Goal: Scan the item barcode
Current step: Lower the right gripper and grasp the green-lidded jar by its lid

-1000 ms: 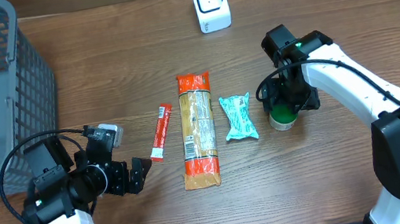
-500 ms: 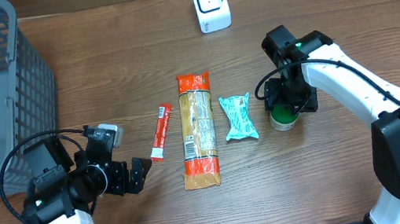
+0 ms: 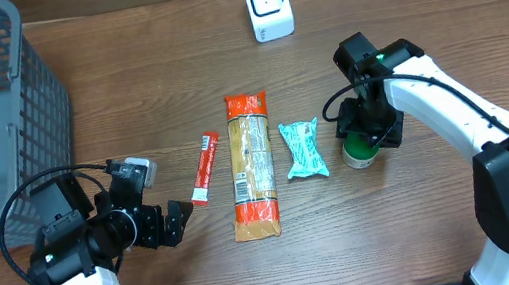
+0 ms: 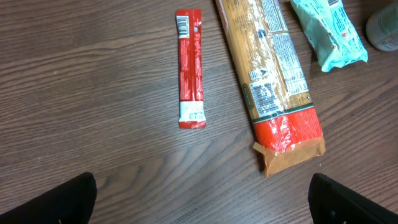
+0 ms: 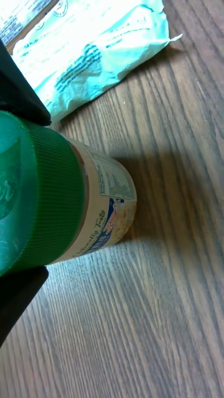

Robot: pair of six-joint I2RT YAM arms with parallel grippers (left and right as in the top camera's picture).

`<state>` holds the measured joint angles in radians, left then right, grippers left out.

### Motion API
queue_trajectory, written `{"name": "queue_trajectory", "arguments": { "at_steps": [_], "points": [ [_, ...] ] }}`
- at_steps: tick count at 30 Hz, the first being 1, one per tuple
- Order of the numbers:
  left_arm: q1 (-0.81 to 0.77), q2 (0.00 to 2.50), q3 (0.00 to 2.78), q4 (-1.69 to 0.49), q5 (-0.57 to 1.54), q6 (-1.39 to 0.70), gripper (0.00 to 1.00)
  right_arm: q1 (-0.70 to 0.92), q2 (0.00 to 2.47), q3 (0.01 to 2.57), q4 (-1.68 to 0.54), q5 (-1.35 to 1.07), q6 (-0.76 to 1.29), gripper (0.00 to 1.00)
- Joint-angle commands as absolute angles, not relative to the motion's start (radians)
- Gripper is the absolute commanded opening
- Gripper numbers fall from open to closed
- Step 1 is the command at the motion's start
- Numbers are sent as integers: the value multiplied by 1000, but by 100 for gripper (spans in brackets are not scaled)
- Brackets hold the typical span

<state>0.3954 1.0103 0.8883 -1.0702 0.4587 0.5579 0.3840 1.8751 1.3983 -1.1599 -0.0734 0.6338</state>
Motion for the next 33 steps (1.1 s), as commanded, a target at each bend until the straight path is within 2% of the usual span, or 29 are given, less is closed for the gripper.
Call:
{"name": "queue_trajectory", "arguments": {
  "at_steps": [1,4,18,27,31,33],
  "points": [
    [403,1015,902,-1069,460,577,100,386,1877,1392,-1145,-88,658,74],
    [403,1015,902,-1069,460,577,100,386,1877,1392,-1145,-88,659,77],
    [403,1015,902,-1069,460,577,100,387,1877,1314,-1094,-88,657,77],
    [403,1015,902,-1069,460,577,100,387,1877,1311,-1071,-64,438,77],
    [403,1015,902,-1069,460,577,100,387,1877,1311,-1079,-55,450,73],
    [403,1015,902,-1069,460,577,99,387,1877,1311,-1084,-54,537,71]
  ]
}}
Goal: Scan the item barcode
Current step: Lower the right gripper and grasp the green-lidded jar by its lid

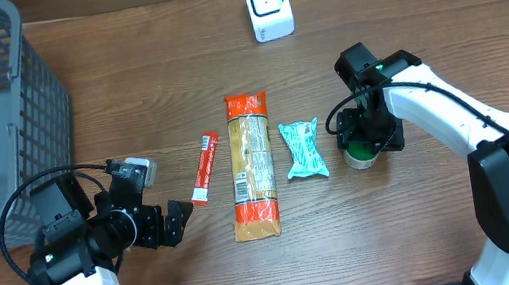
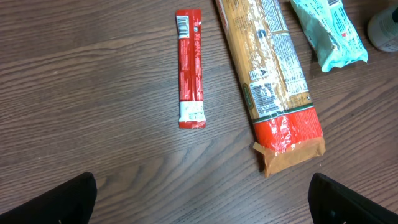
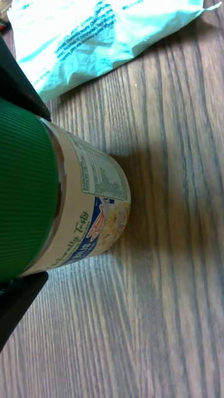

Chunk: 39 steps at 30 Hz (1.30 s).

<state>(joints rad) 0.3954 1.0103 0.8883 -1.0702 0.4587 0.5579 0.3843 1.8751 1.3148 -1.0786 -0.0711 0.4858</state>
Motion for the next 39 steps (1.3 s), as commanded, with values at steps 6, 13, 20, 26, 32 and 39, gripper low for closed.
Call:
{"name": "queue_trajectory", "arguments": {
  "at_steps": [6,13,20,26,32,39],
  "points": [
    [403,1015,902,-1069,460,577,99,387,1877,1310,-1069,-108,818,65],
    [403,1015,902,-1069,460,577,100,387,1877,1310,-1047,-128,864,90],
    [403,1015,902,-1069,460,577,100,387,1877,1308,-1061,-126,737,95],
    [403,1015,902,-1069,460,577,100,411,1877,1308,-1066,-125,698,93],
    [403,1015,902,-1069,460,577,100,447,1877,1305,-1067,-49,650,93],
    [403,1015,902,-1069,460,577,100,459,1877,1279,-1043,94,639,93]
  ]
}}
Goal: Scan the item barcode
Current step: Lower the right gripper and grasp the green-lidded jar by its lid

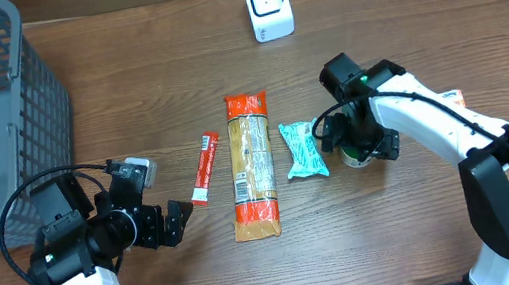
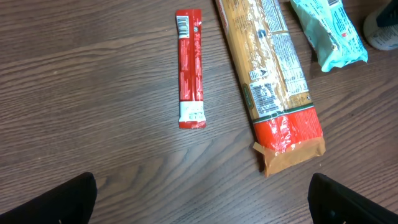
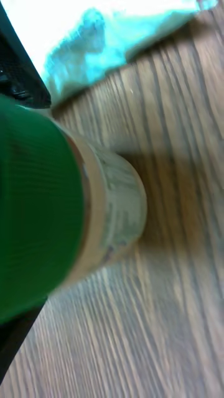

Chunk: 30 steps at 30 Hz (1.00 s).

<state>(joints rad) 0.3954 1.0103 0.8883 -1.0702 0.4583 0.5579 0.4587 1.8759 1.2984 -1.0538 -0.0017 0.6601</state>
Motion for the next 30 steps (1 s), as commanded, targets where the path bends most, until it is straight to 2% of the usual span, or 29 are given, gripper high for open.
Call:
{"name": "queue_trajectory", "arguments": {
  "at_steps": [1,8,25,29,30],
  "points": [
    [403,1015,902,-1069,460,577,100,459,1877,1276,-1035,97,621,93],
    [404,1015,902,-1069,460,577,100,459,1877,1270,-979,15,434,93],
    [403,1015,902,-1069,460,577,100,459,1877,1270,-994,-9,365,89],
    [403,1015,902,-1069,460,577,100,459,1877,1270,-992,-9,365,79],
    [403,1015,902,-1069,460,577,100,459,1877,1270,-989,-9,365,79]
  ]
}}
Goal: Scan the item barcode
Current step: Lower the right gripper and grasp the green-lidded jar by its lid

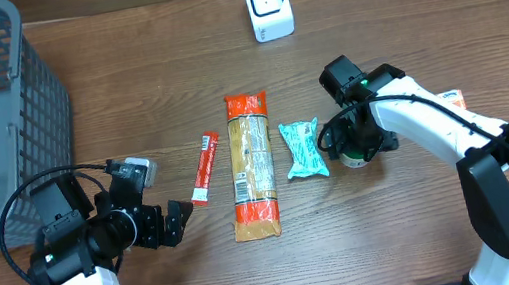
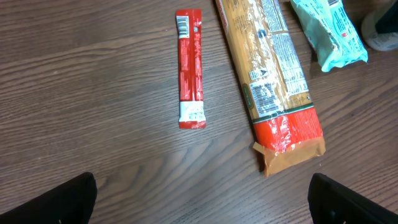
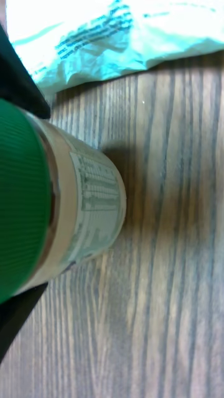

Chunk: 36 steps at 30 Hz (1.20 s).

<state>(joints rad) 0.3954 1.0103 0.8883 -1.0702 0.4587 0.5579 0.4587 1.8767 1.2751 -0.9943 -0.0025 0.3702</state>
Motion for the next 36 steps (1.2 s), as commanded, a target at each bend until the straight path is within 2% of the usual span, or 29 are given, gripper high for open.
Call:
{"name": "queue_trajectory", "arguments": {
  "at_steps": [1,3,6,9,11,13,19,27,29,32,36],
  "points": [
    [403,1015,902,-1069,460,577,100,459,1877,1270,-987,-9,365,78],
    [403,1015,902,-1069,460,577,100,459,1877,1270,-984,-1,364,73],
    [403,1015,902,-1069,460,577,100,459,1877,1269,-984,6,364,71],
    [403,1015,902,-1069,460,577,100,459,1877,1269,-984,6,365,72],
    [404,1015,902,-1069,460,577,100,459,1877,1269,-984,6,365,80],
    [403,1015,902,-1069,460,577,100,459,1877,1269,-984,6,365,83],
    [403,1015,902,-1069,460,577,100,459,1877,1269,-981,6,382,83],
    [403,1015,902,-1069,460,577,100,459,1877,1269,-986,-2,522,83],
    [403,1015,902,-1069,460,577,100,459,1877,1269,-987,-18,551,78],
    [404,1015,902,-1069,460,577,100,459,1877,1269,-989,-53,555,63],
    [403,1015,902,-1069,460,577,100,459,1877,1269,-989,-49,554,62]
  ]
}}
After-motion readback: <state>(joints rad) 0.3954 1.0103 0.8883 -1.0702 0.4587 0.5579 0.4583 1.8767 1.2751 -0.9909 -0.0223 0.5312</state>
